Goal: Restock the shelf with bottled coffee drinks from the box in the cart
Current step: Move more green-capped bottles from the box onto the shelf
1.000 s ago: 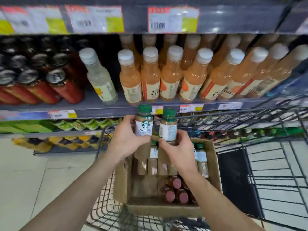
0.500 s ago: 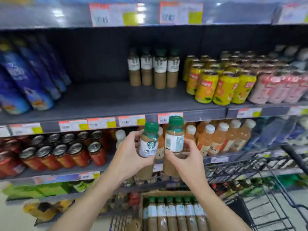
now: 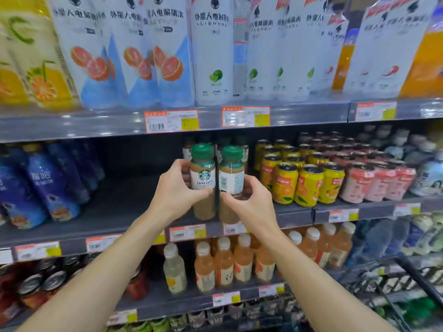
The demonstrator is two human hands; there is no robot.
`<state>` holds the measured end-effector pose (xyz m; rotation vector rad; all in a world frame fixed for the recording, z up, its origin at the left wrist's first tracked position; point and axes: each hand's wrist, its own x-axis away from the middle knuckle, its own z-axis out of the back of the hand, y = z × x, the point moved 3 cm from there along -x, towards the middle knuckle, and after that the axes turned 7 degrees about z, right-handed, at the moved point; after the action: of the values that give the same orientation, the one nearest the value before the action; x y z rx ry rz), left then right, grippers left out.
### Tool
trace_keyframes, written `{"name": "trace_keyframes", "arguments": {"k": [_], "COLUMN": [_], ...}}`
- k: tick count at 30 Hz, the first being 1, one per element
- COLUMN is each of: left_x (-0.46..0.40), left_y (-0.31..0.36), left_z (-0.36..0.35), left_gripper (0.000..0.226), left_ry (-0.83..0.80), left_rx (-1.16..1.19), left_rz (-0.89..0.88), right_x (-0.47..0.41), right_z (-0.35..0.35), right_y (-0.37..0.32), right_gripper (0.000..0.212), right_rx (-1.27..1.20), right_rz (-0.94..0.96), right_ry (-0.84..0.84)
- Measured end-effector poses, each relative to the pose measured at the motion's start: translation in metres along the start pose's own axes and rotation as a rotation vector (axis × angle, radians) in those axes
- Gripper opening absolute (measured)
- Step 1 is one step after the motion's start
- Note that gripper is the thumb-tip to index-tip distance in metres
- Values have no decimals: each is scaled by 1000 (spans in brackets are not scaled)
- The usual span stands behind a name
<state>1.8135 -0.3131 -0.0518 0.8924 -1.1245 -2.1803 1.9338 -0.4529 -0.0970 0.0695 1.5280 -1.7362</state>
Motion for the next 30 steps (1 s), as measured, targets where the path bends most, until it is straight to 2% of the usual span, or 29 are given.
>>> {"name": "trace_keyframes", "arguments": {"k": [15, 24, 30], "left_x": [-36, -39, -38], "left_y": [-39, -75, -82], "left_z": [1, 5, 7], "left_gripper": [59, 59, 62], "left_ry": [42, 59, 52], "left_rx": [-40, -60, 7], "left_rz": [91, 138, 151], "right_x": [-42, -48, -44], "right_z": [-41, -73, -85], "right_y": [26, 47, 57], "right_gripper": [47, 56, 61], "right_rx": [-60, -142, -192], "right_rz": [-85, -145, -171], "right_ry": [-130, -196, -224]}}
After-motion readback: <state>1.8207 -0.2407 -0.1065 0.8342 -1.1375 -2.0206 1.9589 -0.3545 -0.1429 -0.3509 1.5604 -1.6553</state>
